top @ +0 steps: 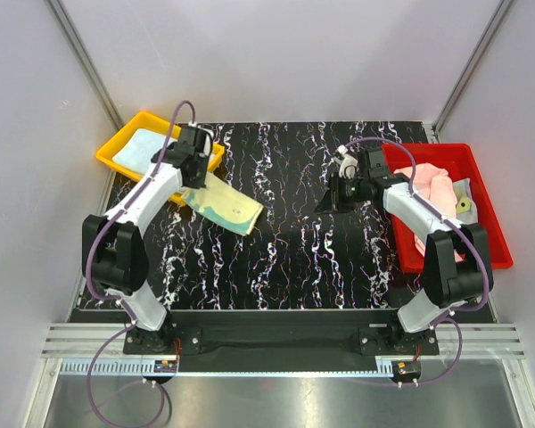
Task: Fold and stack the towels
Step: Neatly place the folded towel into the bin
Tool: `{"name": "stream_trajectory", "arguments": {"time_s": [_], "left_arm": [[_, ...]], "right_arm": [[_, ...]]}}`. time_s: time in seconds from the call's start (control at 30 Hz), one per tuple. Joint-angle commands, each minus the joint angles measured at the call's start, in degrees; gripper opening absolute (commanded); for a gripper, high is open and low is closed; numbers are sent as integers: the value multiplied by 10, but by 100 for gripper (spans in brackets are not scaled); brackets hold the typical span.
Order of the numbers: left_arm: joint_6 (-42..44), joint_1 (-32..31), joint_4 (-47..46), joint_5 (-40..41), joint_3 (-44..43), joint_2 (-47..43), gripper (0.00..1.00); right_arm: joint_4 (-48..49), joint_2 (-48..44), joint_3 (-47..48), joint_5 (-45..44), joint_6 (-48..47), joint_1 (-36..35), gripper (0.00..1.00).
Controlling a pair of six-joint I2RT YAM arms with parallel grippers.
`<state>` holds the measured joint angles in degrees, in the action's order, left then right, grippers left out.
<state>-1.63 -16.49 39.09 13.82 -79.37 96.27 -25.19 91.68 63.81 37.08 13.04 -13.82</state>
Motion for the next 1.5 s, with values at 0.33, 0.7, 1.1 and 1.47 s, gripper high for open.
{"name": "stream_trajectory", "arguments": {"time_s": [0.33,0.7,1.1,1.47], "left_arm": [[54,138,-2,71,-260,178,0],[123,194,-95,86,-327,240,0],[131,254,-130,45,-412,341,0],[131,280,-160,20,-469,401,7]], "right_arm": [[23,31,88,26,-1,6,21],[36,27,83,35,8,7,21],[28,41,97,29,1,21,22],[35,52,91,26,1,35,22]]}}
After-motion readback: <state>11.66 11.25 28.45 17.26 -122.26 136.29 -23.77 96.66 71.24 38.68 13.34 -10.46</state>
